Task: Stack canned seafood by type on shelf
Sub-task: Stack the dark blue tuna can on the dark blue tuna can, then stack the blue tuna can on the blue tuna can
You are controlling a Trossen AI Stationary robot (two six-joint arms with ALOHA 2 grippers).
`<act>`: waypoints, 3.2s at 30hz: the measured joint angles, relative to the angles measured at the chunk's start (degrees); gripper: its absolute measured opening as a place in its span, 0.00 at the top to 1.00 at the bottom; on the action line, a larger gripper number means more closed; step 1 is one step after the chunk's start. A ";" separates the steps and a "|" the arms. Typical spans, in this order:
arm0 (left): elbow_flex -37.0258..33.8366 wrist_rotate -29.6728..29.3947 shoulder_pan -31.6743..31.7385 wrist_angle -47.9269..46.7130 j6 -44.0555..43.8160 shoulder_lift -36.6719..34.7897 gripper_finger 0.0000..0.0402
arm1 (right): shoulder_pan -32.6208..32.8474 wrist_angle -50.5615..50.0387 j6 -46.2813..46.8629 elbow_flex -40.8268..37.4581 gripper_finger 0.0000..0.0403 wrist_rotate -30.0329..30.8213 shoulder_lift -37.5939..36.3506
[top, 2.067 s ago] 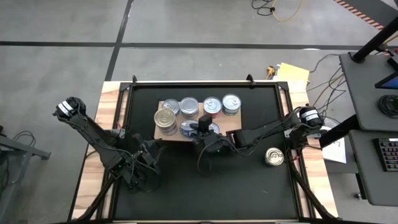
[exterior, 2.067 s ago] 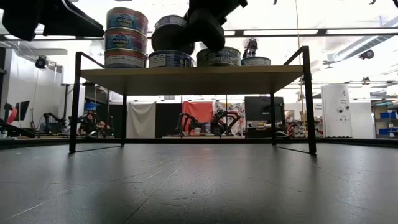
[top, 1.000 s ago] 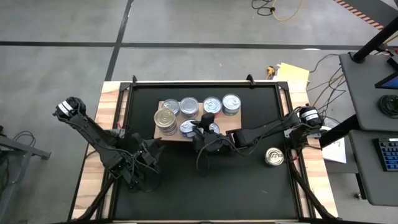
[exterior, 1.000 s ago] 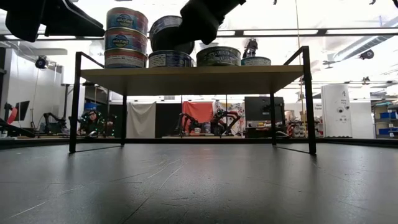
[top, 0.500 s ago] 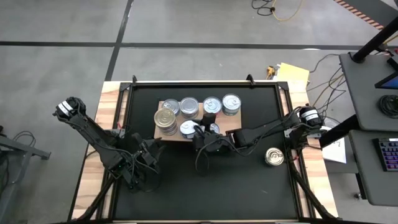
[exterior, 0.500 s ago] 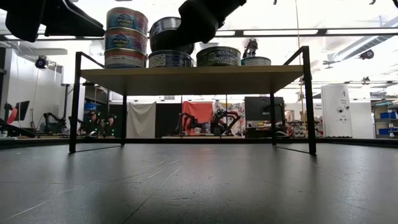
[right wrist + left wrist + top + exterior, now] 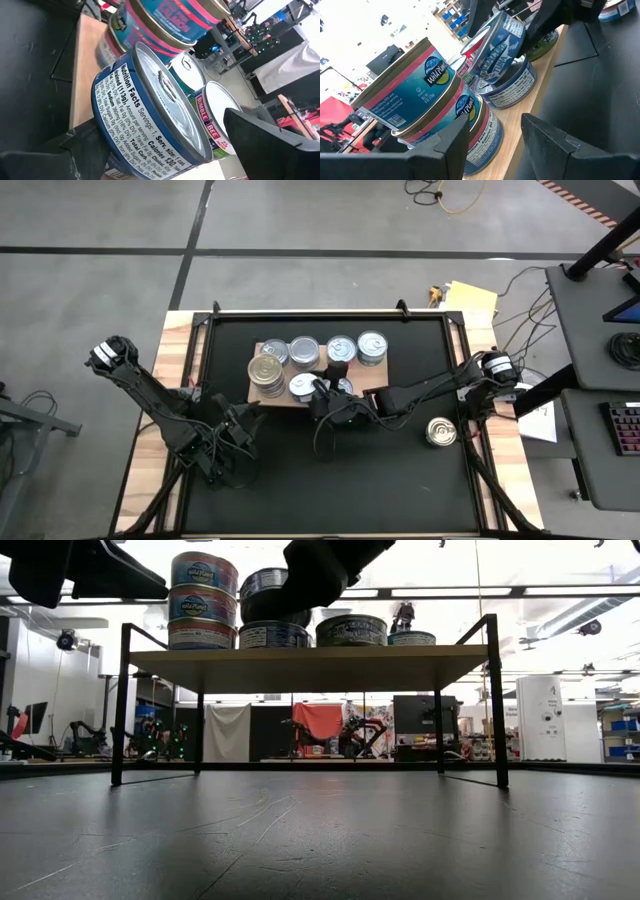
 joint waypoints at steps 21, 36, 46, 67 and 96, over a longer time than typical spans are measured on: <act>0.00 -0.02 -0.01 0.00 -0.02 0.00 0.59 | -1.03 -6.05 10.70 0.90 0.12 -0.03 -0.31; 0.00 -0.02 0.00 0.01 -0.02 0.00 0.59 | -0.13 -13.31 11.76 5.57 0.12 -0.06 -0.42; 0.00 -0.02 0.00 0.00 -0.02 0.00 0.59 | 0.67 -18.30 13.75 7.48 0.12 -0.04 -0.44; 0.00 -0.02 0.05 0.04 -0.04 0.00 0.59 | 1.74 -11.17 14.88 7.48 0.29 -5.45 -1.70; -0.02 5.27 0.00 21.14 -2.87 4.56 0.59 | 12.09 -1.29 11.06 -1.91 0.97 -13.32 -3.96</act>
